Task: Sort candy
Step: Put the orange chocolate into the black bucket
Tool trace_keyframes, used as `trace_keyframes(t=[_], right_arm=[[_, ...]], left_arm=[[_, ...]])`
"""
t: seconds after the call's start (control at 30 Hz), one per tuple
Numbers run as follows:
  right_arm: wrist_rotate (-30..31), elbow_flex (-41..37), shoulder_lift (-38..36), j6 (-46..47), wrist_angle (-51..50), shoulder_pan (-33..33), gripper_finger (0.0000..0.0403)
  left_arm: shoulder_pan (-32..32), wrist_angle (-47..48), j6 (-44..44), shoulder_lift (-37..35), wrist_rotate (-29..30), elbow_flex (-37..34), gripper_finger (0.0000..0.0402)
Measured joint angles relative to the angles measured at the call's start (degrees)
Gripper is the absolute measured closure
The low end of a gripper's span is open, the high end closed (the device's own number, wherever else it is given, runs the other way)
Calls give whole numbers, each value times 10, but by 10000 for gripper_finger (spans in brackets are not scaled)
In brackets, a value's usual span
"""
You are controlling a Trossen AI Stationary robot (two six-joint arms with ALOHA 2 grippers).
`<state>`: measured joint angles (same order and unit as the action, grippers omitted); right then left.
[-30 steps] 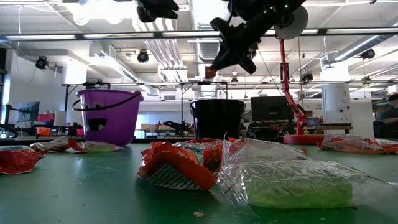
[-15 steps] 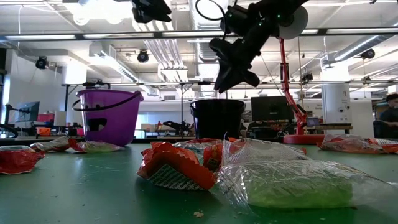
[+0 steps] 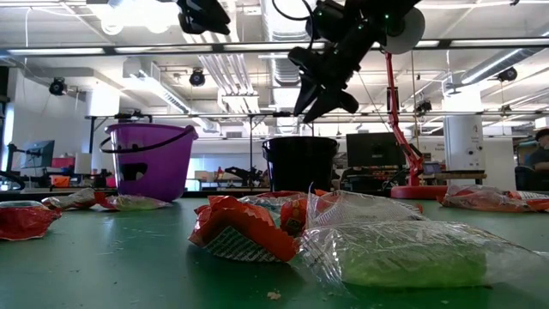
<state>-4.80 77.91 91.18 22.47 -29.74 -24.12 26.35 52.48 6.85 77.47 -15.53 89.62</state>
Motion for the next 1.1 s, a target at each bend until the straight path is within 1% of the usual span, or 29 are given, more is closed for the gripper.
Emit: trace_keyframes(t=[0.13, 0.3, 0.37, 0.4, 0.63, 0.83, 0.9, 1.1], right_arm=[[-39, 8, 0, 7, -1, 1, 255], [-147, 28, -8, 10, -10, 5, 255], [-173, 43, -13, 8, -27, 12, 255], [-177, 52, -16, 6, -40, 17, 255], [-177, 115, -52, -6, -144, 61, 255], [-168, 126, -101, 9, -224, 115, 255], [-139, 126, -116, 23, -247, 138, 255], [-5, 125, -150, 87, -324, 207, 255]], left_arm=[[0, 52, 11, 0, 0, 0, 274], [0, 141, 17, -1, 0, -7, 274], [-1, 157, 17, -5, 0, -20, 274], [-1, 162, 17, -8, 0, -29, 274], [-1, 158, -3, -49, 0, -120, 274], [-2, 123, -40, -100, -5, -207, 274], [-3, 112, -54, -119, -6, -232, 274], [-7, 68, -102, -174, -20, -287, 274]])
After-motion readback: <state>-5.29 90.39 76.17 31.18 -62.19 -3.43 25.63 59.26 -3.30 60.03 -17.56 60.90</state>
